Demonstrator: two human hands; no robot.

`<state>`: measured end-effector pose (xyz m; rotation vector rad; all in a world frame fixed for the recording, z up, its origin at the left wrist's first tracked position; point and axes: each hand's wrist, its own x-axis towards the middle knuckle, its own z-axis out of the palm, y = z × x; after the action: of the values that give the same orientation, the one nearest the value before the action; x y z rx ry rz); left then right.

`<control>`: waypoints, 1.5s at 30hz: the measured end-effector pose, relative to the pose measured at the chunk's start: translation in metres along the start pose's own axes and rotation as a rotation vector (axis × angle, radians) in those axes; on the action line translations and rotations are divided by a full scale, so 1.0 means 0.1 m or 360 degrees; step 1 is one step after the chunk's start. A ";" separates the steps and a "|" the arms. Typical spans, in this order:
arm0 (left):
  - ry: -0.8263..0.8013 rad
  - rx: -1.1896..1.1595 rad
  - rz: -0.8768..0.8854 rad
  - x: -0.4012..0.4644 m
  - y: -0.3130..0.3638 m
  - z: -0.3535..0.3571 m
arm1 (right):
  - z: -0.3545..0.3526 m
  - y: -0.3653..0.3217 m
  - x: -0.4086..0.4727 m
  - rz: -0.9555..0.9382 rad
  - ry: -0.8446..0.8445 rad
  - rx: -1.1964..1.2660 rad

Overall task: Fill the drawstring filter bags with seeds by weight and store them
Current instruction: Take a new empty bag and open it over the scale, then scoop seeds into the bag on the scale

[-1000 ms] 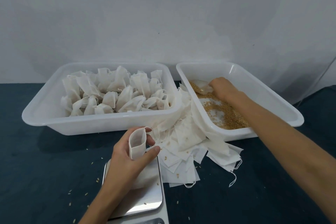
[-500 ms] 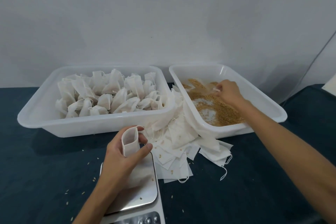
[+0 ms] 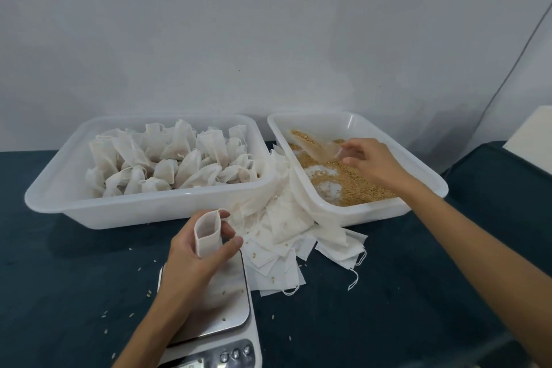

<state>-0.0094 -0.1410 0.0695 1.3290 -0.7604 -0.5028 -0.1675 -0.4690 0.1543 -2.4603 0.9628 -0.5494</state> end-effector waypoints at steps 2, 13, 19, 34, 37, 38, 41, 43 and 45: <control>-0.0005 0.0026 -0.0009 0.00 0.00 0.00 | -0.02 -0.21 -0.20 -0.0173 -0.0113 0.0188; -0.0037 0.0107 -0.0040 -0.01 -0.04 -0.05 | 0.01 -0.96 -0.72 -0.0942 -0.0293 -0.0171; -0.0038 0.0105 -0.0039 -0.01 -0.03 -0.05 | 0.08 -1.04 -0.73 -0.1208 -0.0094 -0.0565; -0.0057 -0.0027 -0.0009 -0.02 -0.05 0.01 | 0.05 -1.26 -0.72 -0.1455 0.0063 -0.0896; -0.0066 -0.0012 0.0011 -0.03 -0.06 0.01 | 0.02 -1.29 -0.73 -0.1483 0.0097 -0.0985; -0.0067 0.0007 0.0013 -0.02 -0.07 0.00 | 0.02 -1.30 -0.73 -0.1490 0.0107 -0.1012; -0.0053 0.0046 -0.0004 -0.02 -0.06 -0.01 | 0.05 -1.30 -0.73 -0.1488 0.0097 -0.1044; -0.0036 0.0074 -0.0005 -0.02 -0.06 -0.01 | 0.07 -1.29 -0.74 -0.1496 0.0089 -0.1043; -0.0017 0.0092 -0.0008 -0.02 -0.05 -0.02 | 0.07 -1.30 -0.74 -0.1503 0.0084 -0.1045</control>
<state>-0.0085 -0.1393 0.0640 1.3835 -0.7855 -0.4956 -0.1449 -0.3292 0.2020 -3.4607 -0.1361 -0.6413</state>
